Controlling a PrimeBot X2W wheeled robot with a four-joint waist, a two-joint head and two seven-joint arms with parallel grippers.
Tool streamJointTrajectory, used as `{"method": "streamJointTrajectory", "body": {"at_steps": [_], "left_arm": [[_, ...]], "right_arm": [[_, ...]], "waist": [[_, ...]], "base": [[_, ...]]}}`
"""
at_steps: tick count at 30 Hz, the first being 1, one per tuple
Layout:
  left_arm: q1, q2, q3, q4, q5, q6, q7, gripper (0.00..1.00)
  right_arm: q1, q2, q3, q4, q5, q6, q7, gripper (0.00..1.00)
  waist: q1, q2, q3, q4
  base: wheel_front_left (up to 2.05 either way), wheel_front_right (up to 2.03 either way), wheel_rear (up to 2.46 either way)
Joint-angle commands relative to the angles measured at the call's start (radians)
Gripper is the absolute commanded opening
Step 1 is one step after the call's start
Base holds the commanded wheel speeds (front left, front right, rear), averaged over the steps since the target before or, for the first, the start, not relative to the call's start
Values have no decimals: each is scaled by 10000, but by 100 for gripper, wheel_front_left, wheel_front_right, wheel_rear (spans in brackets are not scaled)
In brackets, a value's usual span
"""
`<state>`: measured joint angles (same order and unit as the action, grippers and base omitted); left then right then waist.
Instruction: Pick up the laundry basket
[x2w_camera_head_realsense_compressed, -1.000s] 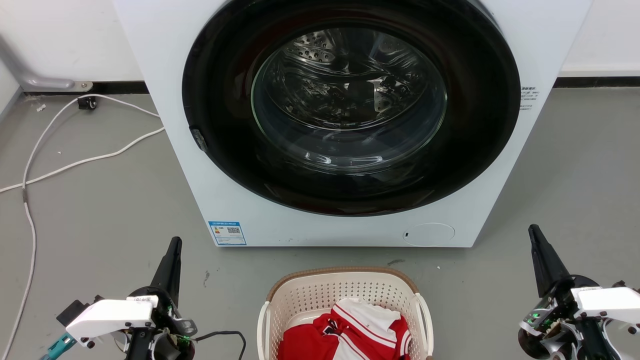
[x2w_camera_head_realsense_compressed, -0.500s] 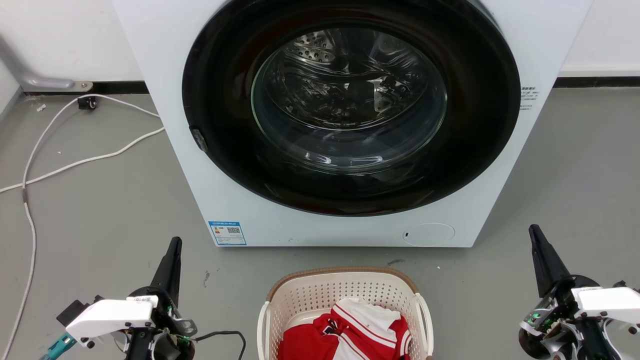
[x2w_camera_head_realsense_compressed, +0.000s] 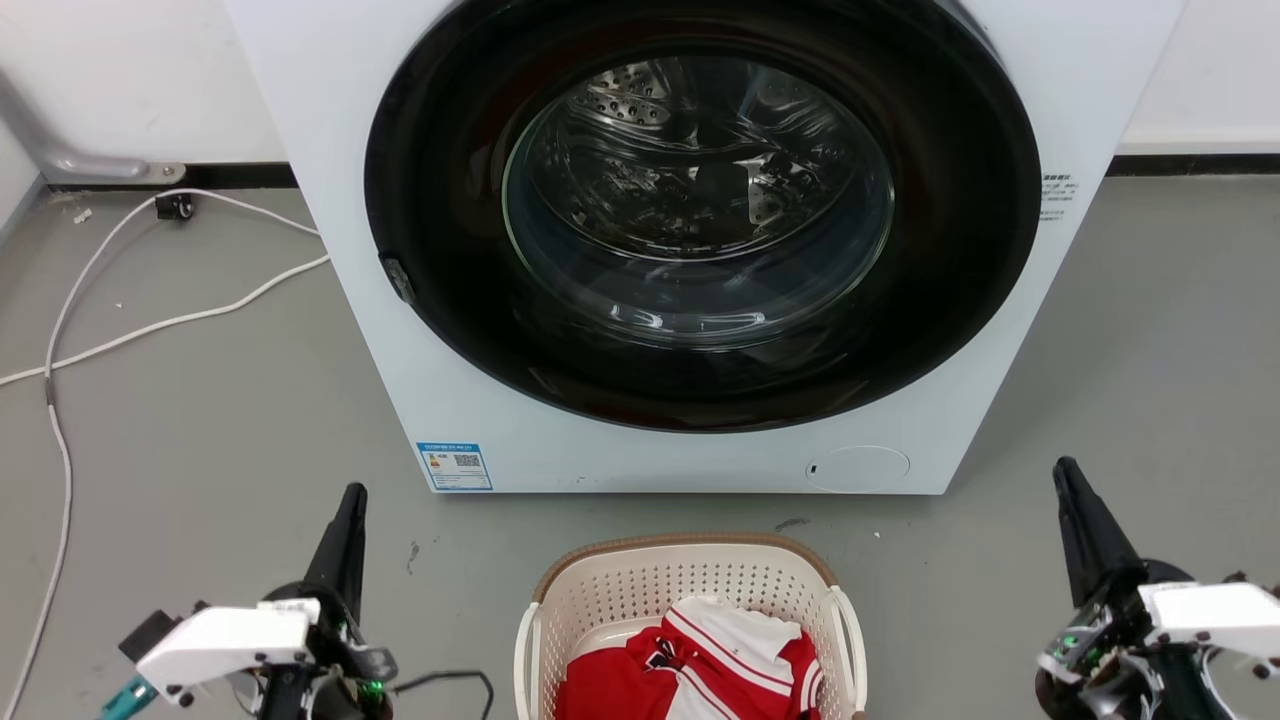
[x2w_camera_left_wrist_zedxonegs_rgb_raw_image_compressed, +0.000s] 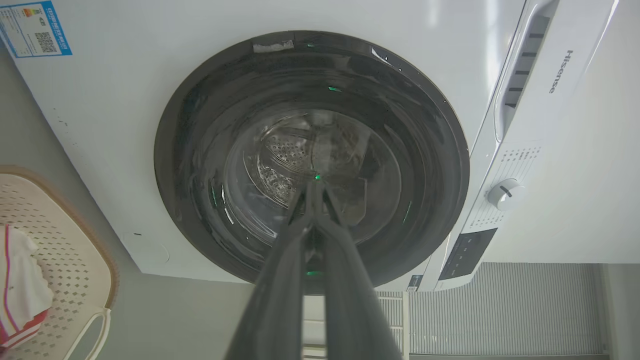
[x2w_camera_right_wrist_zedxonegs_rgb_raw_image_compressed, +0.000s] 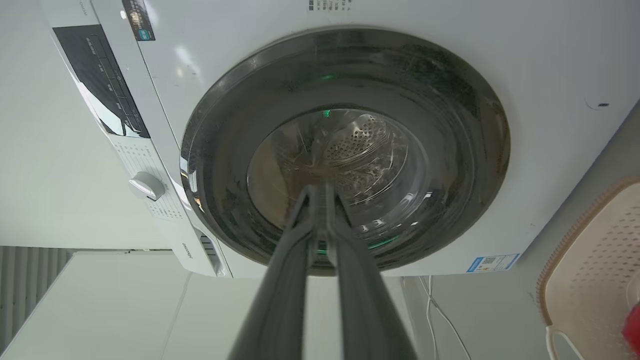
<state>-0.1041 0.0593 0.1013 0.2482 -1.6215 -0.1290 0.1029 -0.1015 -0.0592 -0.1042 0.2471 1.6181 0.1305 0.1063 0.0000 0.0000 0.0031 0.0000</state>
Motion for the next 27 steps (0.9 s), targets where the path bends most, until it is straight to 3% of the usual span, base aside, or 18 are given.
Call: {"method": "streamJointTrajectory", "body": {"at_steps": [1,15,27], "left_arm": [[10,-6,-6,28,-4,2,-3,100],[119,-18,-494,-466,709,-3,-694,100],[201,-28,-650,-819,3501,10,-1195,100]], "right_arm": [[19,0,3,24,3,2,-4,100],[273,0,365,-336,-764,2,-697,100],[302,20,358,-589,-3705,2,-1206,100]], "waist": [[0,0,0,0],[0,0,-12,2],[0,0,-12,15]], "base": [[0,0,0],[0,0,0],[0,0,0]]}}
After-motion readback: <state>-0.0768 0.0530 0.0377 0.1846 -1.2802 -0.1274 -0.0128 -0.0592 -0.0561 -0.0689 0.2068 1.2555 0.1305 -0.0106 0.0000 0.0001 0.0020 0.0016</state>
